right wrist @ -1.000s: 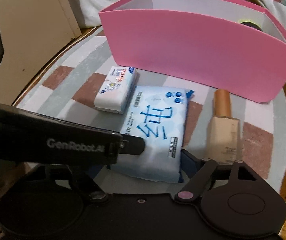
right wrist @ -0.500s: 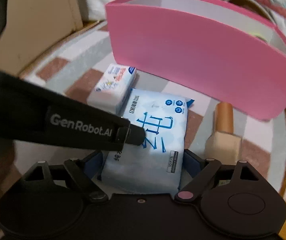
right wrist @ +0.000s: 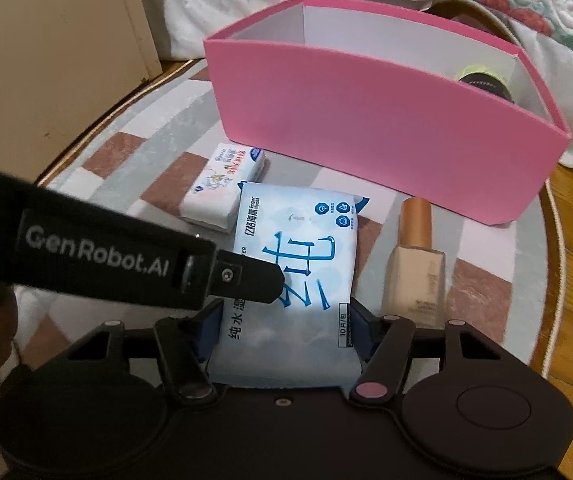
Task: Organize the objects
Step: 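Carry the wet-wipe pack into the pink box and open the left tool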
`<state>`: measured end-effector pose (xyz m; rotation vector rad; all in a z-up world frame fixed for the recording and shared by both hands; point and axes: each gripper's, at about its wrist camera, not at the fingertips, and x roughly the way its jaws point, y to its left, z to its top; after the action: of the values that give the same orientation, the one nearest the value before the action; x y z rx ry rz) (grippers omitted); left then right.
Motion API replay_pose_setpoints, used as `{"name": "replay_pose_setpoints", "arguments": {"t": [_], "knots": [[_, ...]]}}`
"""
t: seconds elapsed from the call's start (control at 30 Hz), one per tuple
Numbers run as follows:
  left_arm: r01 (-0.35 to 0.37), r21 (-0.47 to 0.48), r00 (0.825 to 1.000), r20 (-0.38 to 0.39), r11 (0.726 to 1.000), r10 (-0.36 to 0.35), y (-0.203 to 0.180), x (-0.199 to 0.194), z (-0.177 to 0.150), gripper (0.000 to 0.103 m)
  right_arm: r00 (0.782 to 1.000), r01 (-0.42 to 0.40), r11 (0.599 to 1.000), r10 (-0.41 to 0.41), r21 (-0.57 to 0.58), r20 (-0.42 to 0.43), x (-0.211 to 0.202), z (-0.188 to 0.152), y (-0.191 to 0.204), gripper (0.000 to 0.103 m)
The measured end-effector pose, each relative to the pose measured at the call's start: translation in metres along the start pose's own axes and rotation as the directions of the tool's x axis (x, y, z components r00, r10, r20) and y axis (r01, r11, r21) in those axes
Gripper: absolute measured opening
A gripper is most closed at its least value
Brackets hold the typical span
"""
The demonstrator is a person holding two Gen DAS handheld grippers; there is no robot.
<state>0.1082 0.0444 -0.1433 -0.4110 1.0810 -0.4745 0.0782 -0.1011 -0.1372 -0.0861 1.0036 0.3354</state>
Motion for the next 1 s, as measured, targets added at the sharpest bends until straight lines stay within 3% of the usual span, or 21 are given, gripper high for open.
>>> {"name": "replay_pose_setpoints", "arguments": {"t": [0.27, 0.57, 0.77, 1.0], "knots": [[0.012, 0.046, 0.998, 0.066, 0.999, -0.015, -0.038, -0.049, 0.021, 0.024, 0.998, 0.021, 0.999, -0.019, -0.04, 0.064, -0.064, 0.031, 0.007, 0.068], [0.024, 0.102, 0.982, 0.182, 0.995, -0.043, -0.071, -0.094, 0.087, 0.025, 0.979, 0.038, 0.993, -0.015, -0.111, 0.204, -0.115, 0.1, 0.001, 0.068], [-0.029, 0.083, 0.976, 0.217, 0.996, 0.01, -0.067, -0.081, 0.142, 0.024, 0.97, 0.037, 0.989, -0.002, -0.14, 0.244, -0.101, 0.146, -0.012, 0.068], [-0.054, -0.01, 0.977, 0.206, 0.999, 0.055, -0.041, -0.029, 0.192, 0.024, 0.976, -0.067, 0.997, 0.075, -0.044, 0.206, -0.039, 0.192, -0.055, 0.068]]}}
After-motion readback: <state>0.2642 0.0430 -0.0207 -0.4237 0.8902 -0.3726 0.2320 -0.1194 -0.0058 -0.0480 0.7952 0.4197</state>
